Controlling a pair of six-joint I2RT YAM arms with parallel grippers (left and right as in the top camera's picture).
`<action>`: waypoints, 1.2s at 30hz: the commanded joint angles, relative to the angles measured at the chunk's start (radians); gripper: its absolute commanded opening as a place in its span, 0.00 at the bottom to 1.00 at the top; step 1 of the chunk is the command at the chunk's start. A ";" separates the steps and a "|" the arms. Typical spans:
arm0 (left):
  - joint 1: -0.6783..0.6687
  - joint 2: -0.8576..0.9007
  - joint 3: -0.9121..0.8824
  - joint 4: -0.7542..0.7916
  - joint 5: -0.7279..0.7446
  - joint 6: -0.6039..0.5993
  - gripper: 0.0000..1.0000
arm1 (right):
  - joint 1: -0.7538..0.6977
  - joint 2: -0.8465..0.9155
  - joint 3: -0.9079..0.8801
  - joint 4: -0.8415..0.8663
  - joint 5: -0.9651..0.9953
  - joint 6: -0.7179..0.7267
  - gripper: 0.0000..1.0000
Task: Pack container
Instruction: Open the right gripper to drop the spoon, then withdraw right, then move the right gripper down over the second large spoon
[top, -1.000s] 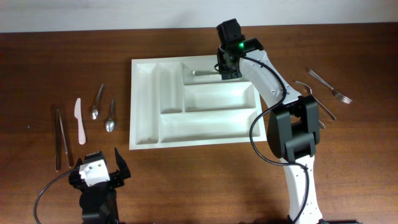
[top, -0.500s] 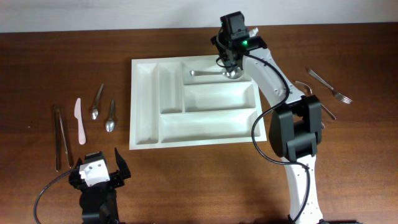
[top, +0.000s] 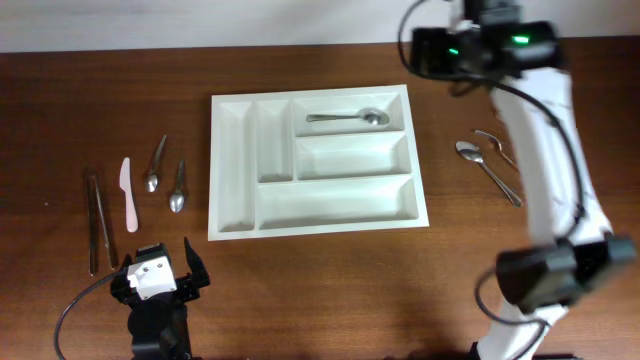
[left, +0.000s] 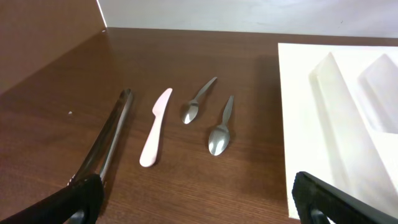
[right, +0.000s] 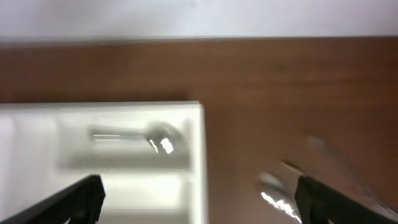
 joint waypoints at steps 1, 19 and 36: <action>0.003 0.000 -0.001 -0.006 -0.014 -0.010 0.99 | -0.045 -0.053 0.010 -0.116 0.011 -0.278 0.99; 0.003 0.000 -0.001 -0.006 -0.014 -0.010 0.99 | -0.315 -0.049 -0.077 -0.430 0.000 -0.563 0.99; 0.003 0.000 -0.001 -0.006 -0.014 -0.010 0.99 | -0.342 -0.035 -0.619 0.055 -0.034 -0.750 0.99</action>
